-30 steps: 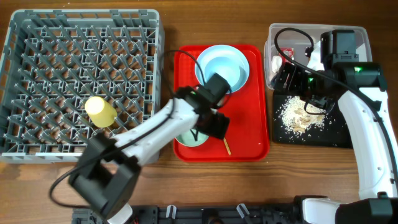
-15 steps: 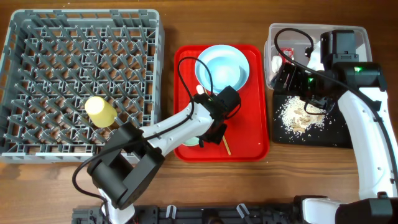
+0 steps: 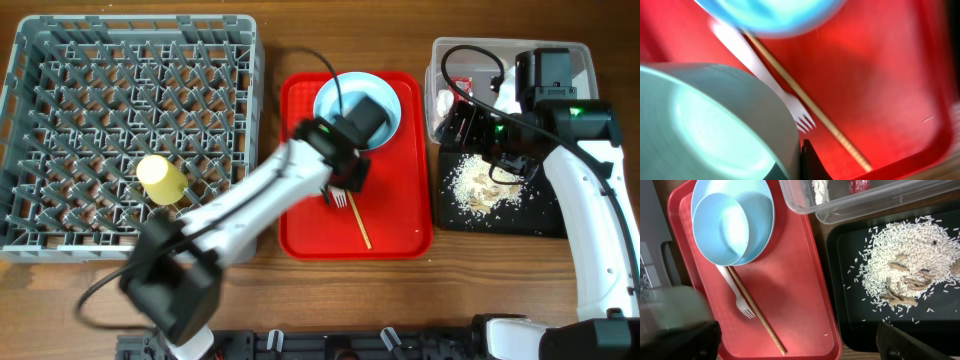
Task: Sort waste into correct bins and load items into the dishwasher rack
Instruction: 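Carry the green bowl into the dish rack and set it down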
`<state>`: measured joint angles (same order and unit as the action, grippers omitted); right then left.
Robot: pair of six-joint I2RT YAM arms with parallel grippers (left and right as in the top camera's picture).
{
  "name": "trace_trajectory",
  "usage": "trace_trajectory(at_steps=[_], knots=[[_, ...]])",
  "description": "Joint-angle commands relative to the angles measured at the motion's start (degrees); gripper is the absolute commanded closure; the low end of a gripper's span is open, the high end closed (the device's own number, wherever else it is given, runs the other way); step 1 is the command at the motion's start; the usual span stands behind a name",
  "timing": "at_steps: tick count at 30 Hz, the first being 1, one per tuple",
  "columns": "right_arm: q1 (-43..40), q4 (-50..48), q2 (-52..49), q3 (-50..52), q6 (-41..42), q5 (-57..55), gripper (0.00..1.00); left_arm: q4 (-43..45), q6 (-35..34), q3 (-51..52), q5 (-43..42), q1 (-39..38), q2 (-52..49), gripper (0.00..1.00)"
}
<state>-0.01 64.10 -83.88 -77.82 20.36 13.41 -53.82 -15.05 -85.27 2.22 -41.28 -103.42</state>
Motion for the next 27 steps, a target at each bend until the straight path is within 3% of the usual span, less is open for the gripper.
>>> trace_trajectory(at_steps=[1, 7, 14, 27], knots=[[-0.2, 0.1, 1.4, -0.5, 0.6, -1.4, 0.0, -0.1, 6.4, -3.8, -6.9, 9.1, 8.1, 0.96], [-0.2, 0.2, 1.4, -0.5, 0.1, -1.4, 0.0, 0.8, 14.8, -3.8, -30.0, 27.2, 10.6, 0.96], [-0.2, 0.3, 1.4, -0.5, -0.8, -1.4, 0.0, 1.0, 19.4, -3.8, -54.4, 45.2, 5.4, 0.96], [-0.2, 0.2, 1.4, -0.5, -0.8, -1.4, 0.0, 8.0, 19.3, -3.8, -73.6, 59.3, -7.1, 0.96]])
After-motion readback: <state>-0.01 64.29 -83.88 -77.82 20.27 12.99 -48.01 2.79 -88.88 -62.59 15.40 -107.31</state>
